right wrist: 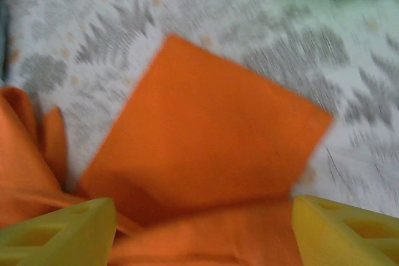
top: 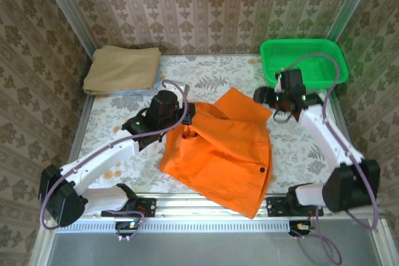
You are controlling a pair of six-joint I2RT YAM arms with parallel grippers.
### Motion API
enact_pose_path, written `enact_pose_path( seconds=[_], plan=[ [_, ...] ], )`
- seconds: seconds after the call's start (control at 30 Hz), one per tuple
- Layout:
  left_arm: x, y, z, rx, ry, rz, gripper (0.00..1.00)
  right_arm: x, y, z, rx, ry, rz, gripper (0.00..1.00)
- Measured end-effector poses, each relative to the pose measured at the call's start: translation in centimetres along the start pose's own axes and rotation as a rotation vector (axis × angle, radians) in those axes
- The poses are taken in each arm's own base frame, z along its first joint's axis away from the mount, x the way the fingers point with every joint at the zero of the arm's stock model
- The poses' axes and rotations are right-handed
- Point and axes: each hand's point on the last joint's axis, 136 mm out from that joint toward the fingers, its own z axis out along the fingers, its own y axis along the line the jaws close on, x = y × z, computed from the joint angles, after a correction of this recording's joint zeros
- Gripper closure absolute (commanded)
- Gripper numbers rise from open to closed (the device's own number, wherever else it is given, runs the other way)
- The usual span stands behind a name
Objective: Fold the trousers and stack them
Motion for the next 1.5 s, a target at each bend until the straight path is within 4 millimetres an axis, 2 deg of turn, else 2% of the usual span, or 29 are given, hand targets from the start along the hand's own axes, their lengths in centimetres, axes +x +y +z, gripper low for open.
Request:
enact_pose_path(
  seconds=[0.03, 0.1, 0.2, 0.27, 0.37, 0.43, 0.47, 0.5, 0.53, 0.67, 0.77, 0.83, 0.93, 1.0, 1.07, 1.13, 1.17, 1.2, 1.23, 1.3, 1.37, 1.4, 1.43, 1.5],
  plan=[
    [-0.2, 0.3, -0.1, -0.002, -0.004, -0.008, 1.00, 1.7, -1.0, 0.5, 0.013, 0.030, 0.020, 0.22],
    [-0.4, 0.8, -0.3, -0.003, -0.010, -0.018, 1.00, 6.3, -3.4, 2.4, 0.051, 0.134, 0.062, 0.21],
    [-0.1, 1.4, -0.4, -0.009, -0.005, -0.029, 1.00, 11.6, -5.2, 4.1, 0.056, 0.262, 0.109, 0.23],
    [0.4, 1.9, -0.5, -0.015, 0.001, -0.041, 1.00, 13.2, -5.2, 4.9, 0.033, 0.309, 0.130, 0.27],
    [1.2, 2.8, -1.0, -0.026, 0.005, -0.063, 1.00, 14.1, -5.0, 6.1, 0.000, 0.341, 0.148, 0.36],
    [1.7, 3.2, -1.4, -0.032, 0.005, -0.074, 1.00, 14.1, -4.3, 6.6, -0.043, 0.341, 0.151, 0.64],
    [1.8, 3.5, -1.5, -0.036, 0.005, -0.080, 1.00, 14.0, -4.0, 6.6, -0.062, 0.340, 0.154, 0.79],
    [1.9, 3.7, -1.7, -0.039, 0.002, -0.085, 1.00, 13.8, -3.7, 6.5, -0.077, 0.335, 0.157, 0.91],
    [1.8, 3.8, -1.9, -0.041, -0.002, -0.088, 1.00, 13.6, -3.5, 6.5, -0.085, 0.328, 0.154, 0.99],
    [1.6, 3.9, -2.2, -0.038, -0.009, -0.092, 1.00, 11.9, -2.3, 4.3, -0.118, 0.261, 0.126, 1.00],
    [1.7, 3.5, -2.4, -0.039, 0.021, -0.089, 1.00, 8.2, -0.8, 0.6, -0.121, 0.139, 0.077, 1.00],
    [1.0, 1.8, -2.7, -0.020, 0.036, -0.068, 1.00, 4.9, 0.1, -2.4, -0.114, 0.031, 0.046, 1.00],
    [-0.6, -3.1, -3.1, 0.057, 0.023, -0.006, 1.00, 0.0, 0.2, -6.9, -0.069, -0.138, 0.027, 1.00],
    [-1.4, -6.7, -3.0, 0.118, 0.015, 0.031, 1.00, -2.3, -1.8, -8.9, 0.015, -0.219, 0.053, 1.00],
    [-1.6, -9.8, -2.1, 0.161, 0.018, 0.059, 0.99, -3.1, -4.6, -9.8, 0.123, -0.251, 0.090, 1.00],
    [-1.3, -12.4, -0.1, 0.183, 0.036, 0.082, 0.89, -3.0, -7.9, -10.4, 0.238, -0.251, 0.145, 1.00],
    [-0.9, -13.5, 1.3, 0.188, 0.050, 0.094, 0.62, -2.8, -9.5, -10.8, 0.294, -0.249, 0.173, 1.00],
    [-0.5, -14.5, 3.0, 0.189, 0.066, 0.109, 0.25, -2.6, -10.9, -11.2, 0.346, -0.250, 0.196, 1.00],
    [-0.1, -15.2, 4.3, 0.187, 0.076, 0.117, 0.13, -2.5, -12.1, -11.6, 0.387, -0.256, 0.214, 1.00],
    [0.8, -16.2, 7.3, 0.175, 0.105, 0.148, 0.10, -2.0, -14.5, -12.6, 0.486, -0.269, 0.250, 1.00],
    [1.2, -16.4, 9.2, 0.152, 0.123, 0.177, 0.08, -1.6, -16.2, -13.4, 0.552, -0.271, 0.282, 1.00],
    [1.3, -16.0, 9.6, 0.138, 0.125, 0.186, 0.05, -1.5, -17.0, -13.6, 0.583, -0.270, 0.298, 0.97],
    [1.3, -15.4, 9.7, 0.121, 0.132, 0.190, 0.05, -1.5, -17.7, -13.6, 0.610, -0.266, 0.311, 0.88],
    [0.5, -12.8, 8.9, 0.078, 0.123, 0.171, 0.04, -1.3, -19.1, -13.4, 0.653, -0.245, 0.348, 0.53]
  ],
)
